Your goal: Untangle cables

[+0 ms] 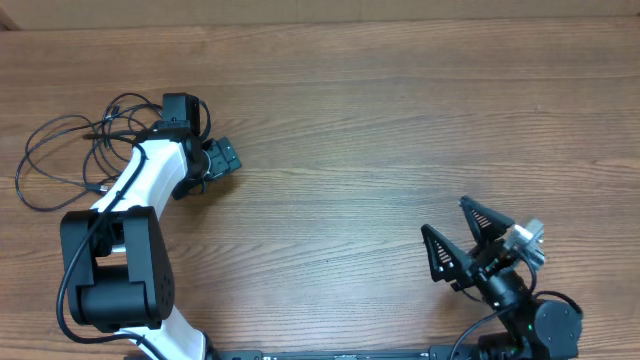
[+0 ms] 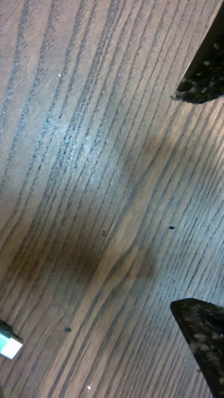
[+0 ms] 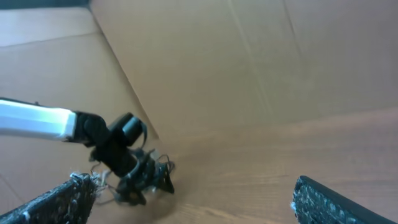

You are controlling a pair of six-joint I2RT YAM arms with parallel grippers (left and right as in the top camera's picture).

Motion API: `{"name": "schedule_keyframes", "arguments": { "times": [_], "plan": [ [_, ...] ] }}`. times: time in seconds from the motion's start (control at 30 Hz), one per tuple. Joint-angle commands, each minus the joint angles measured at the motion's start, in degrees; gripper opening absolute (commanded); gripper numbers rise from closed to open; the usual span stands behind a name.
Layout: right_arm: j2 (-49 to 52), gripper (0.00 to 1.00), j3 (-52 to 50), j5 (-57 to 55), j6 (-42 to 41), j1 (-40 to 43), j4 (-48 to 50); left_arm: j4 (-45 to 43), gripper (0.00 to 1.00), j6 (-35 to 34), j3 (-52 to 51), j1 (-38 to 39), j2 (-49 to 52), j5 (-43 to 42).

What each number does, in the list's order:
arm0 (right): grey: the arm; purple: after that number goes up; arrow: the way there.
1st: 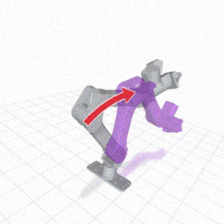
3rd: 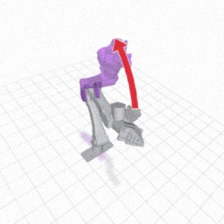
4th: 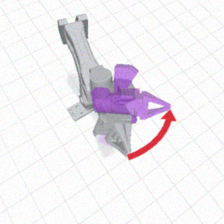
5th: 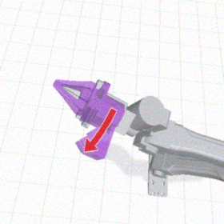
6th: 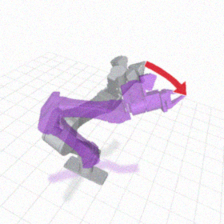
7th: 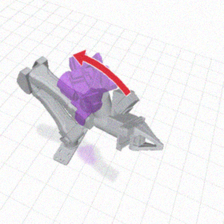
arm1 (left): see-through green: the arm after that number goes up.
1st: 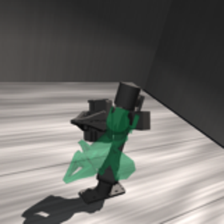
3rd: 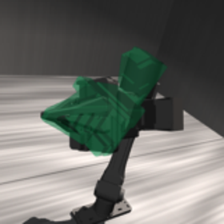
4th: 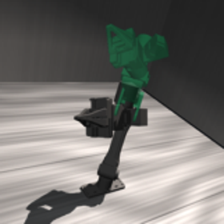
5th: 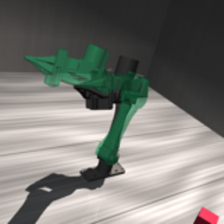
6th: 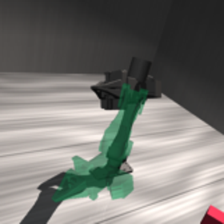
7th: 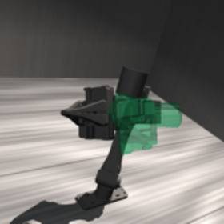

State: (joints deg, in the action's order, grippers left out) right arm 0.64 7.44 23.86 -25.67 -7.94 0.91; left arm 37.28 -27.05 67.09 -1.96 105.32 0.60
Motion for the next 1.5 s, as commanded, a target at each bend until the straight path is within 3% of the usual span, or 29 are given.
{"name": "schedule_keyframes", "arguments": {
  "times": [0.0,0.37,0.57,0.7,1.37,1.47],
  "plan": [
    [-0.5,1.0,0.0,0.2,0.0,1.2,4.3,0.0,1.0,0.4,-0.5,0.1,-1.5,-0.4],
    [-0.5,1.0,-7.1,0.2,0.0,4.0,15.1,0.0,1.0,0.4,-0.5,0.1,-1.5,-0.4],
    [-0.5,1.0,-7.0,0.4,0.0,3.8,6.8,0.0,0.99,0.4,-0.5,0.1,-1.5,-0.4],
    [-0.5,1.0,-7.0,0.3,0.0,3.8,-4.4,0.0,1.0,0.4,-0.5,0.1,-1.5,-0.4],
    [-0.5,1.0,-7.0,0.2,0.5,2.8,-4.2,0.0,1.0,0.4,-0.5,0.1,-1.5,-0.4],
    [-0.5,1.0,-7.0,-5.1,2.6,2.8,-4.2,0.0,0.99,0.4,-0.5,0.1,-1.5,-0.4]
  ]
}}
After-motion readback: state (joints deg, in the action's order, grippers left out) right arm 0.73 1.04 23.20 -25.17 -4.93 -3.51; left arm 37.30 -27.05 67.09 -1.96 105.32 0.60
